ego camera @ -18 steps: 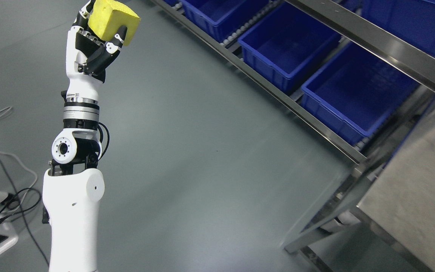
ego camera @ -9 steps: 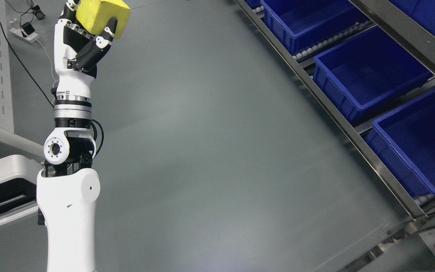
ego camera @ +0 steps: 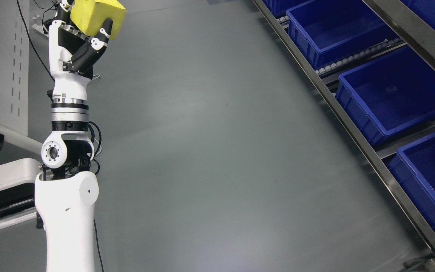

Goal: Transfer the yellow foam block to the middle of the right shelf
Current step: 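Carry the raised cube in the left hand while turning toward the bin shelf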

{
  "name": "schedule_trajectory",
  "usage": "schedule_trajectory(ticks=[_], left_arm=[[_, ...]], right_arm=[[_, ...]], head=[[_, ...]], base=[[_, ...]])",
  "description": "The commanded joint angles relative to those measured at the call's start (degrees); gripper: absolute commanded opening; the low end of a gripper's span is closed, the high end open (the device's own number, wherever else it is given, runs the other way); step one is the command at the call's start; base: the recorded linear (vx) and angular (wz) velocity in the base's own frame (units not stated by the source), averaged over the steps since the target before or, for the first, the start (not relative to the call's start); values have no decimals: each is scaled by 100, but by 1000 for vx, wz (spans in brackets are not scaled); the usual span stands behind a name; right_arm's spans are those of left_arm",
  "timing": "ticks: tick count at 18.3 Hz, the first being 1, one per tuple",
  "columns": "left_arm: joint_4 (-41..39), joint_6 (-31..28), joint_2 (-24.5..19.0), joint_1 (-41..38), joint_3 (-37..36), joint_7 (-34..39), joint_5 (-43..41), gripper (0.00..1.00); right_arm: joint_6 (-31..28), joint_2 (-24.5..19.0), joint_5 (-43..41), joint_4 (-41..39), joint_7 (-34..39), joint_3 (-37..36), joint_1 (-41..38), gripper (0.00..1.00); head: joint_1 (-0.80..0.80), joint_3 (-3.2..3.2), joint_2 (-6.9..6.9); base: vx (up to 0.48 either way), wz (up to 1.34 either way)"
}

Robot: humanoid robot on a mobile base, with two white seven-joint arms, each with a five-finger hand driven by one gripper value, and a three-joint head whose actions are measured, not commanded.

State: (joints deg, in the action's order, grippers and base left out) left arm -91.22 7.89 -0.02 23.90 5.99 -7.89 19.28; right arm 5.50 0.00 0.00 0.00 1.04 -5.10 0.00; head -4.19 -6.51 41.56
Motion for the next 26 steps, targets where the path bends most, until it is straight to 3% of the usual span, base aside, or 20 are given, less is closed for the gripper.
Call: schedule_trajectory(ticks=[1,26], left_arm=[[-72,28,-98,-149,-98,7,-3,26],[-221,345,-98,53,-581,-28,5,26]], right_arm=[[4,100,0,-100,2,0,17,100],[4,100,0,-100,2,0,9,100]], head=[[0,0,0],[0,0,0]], base=[[234,-50],[404,-198]])
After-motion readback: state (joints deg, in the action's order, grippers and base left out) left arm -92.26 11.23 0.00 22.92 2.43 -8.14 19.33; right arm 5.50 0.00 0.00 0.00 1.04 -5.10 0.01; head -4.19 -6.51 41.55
